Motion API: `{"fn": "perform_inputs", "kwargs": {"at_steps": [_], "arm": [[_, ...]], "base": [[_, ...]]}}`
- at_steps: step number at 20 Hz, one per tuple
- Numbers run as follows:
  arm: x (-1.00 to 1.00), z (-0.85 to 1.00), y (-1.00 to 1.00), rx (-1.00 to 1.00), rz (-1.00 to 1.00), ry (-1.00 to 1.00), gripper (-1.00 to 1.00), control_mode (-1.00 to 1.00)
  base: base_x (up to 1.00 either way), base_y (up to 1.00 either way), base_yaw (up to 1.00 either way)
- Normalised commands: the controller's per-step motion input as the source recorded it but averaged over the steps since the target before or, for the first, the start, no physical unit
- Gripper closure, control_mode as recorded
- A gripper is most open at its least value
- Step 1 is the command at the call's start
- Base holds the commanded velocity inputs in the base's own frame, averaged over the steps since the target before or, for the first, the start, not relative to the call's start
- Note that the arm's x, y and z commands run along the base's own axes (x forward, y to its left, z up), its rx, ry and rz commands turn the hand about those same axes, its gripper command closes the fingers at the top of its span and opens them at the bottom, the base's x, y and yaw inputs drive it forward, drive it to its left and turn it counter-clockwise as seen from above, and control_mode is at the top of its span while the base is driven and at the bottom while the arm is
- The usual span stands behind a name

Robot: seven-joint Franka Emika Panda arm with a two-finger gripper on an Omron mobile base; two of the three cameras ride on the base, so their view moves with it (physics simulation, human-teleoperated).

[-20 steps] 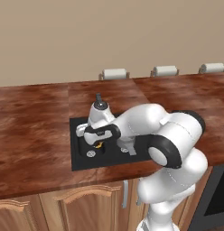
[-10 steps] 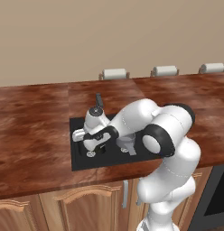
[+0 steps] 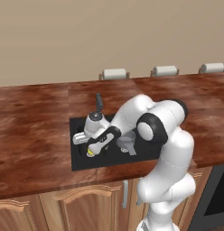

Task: Move any existing items from the left basin to the right basin for drying. Then move the cup from the counter to the left basin of the sink for washing.

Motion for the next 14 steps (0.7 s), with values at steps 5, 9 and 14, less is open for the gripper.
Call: {"fn": "perform_inputs", "kwargs": {"at_steps": [5, 9, 14], "arm": [[0.16, -0.18, 0.05, 0.00, 0.00, 0.00, 1.00, -1.00], [0.11, -0.16, 0.05, 0.00, 0.00, 0.00, 1.00, -1.00], [0.01, -0.16, 0.00, 0.00, 0.00, 0.00, 1.00, -1.00]], "base": [[0.00, 0.00, 0.00], [0.00, 0.00, 0.00], [0.00, 0.00, 0.00]]}}
